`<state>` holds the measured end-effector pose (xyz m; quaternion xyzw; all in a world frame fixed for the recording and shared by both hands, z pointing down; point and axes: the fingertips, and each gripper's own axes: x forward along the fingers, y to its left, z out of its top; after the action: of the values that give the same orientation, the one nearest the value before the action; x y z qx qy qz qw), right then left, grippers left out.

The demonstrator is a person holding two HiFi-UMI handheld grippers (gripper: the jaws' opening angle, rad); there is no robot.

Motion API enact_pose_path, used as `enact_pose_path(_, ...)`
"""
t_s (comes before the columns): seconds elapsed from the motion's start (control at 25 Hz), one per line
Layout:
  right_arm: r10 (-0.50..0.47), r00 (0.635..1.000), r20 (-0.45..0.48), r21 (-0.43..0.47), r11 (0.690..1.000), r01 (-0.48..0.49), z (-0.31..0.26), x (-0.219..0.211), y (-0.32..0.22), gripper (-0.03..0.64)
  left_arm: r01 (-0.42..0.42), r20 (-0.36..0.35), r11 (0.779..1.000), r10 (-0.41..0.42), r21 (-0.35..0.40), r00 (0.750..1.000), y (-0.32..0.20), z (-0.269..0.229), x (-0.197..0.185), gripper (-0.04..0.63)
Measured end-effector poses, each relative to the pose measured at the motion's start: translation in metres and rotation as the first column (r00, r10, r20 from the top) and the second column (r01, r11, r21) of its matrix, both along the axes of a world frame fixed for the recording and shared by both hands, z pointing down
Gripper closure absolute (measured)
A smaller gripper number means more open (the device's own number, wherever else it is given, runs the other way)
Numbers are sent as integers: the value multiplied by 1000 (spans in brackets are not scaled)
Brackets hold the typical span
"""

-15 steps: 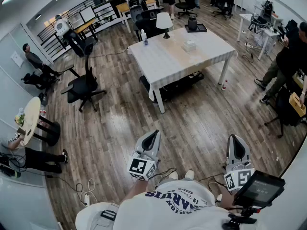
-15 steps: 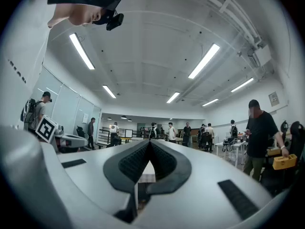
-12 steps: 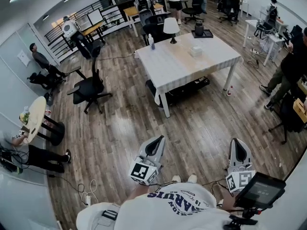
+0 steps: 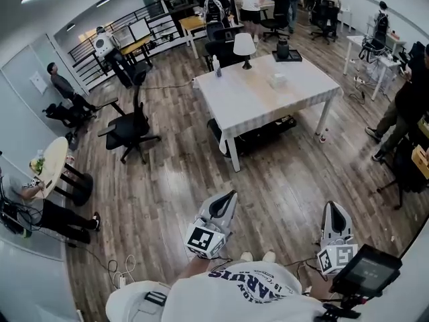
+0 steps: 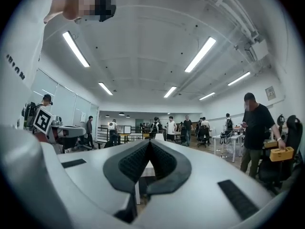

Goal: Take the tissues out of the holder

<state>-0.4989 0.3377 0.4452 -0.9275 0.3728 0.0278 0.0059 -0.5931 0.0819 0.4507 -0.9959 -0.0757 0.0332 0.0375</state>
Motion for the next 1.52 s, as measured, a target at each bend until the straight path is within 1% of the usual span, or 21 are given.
enact_pose_path(0.12,-20,1000,10,-13,1000,20,5,0,-1,609,-8,1,1000,8,2,1000,3,3,3,594)
enact_pose_path(0.2,-65,998,8,-54,996,65,8,2,-5,609,-9,8,1000,9,-10,1000,7,3,10,594)
enact_pose_path(0.28,-81,997,3,-110,991,81,13,7,-7,607,-7,20,1000,7,-17,1000,12,3,18,594)
enact_pose_path(0.32,-85,996,9,-122,989,86,14,11,-7,607,-5,26,1000,5,-18,1000,15,3,21,594)
enact_pose_path(0.52,-100,993,64,-56,993,104,17,34,4,607,9,50,1000,-9,2,999,27,3,37,594)
enact_pose_path(0.72,-112,992,52,-41,993,114,29,57,21,607,50,92,999,-51,12,994,36,15,50,594)
enact_pose_path(0.84,-108,992,60,-65,992,112,43,78,33,607,89,99,996,-88,-1,991,49,21,60,594)
enact_pose_path(0.96,-125,989,85,-55,990,130,49,94,37,607,95,124,995,-92,-19,988,60,28,71,594)
enact_pose_path(1.08,-159,985,70,-47,986,162,44,105,32,607,93,142,996,-90,-12,986,62,30,86,594)
enact_pose_path(1.2,-166,984,65,-53,984,170,45,112,29,607,99,130,995,-94,-29,987,59,28,98,594)
enact_pose_path(1.36,-142,984,104,-31,989,146,51,125,26,607,99,110,995,-97,-14,989,52,26,116,594)
enact_pose_path(1.52,-146,985,95,-52,987,151,49,141,12,607,82,106,997,-80,-11,991,42,28,143,594)
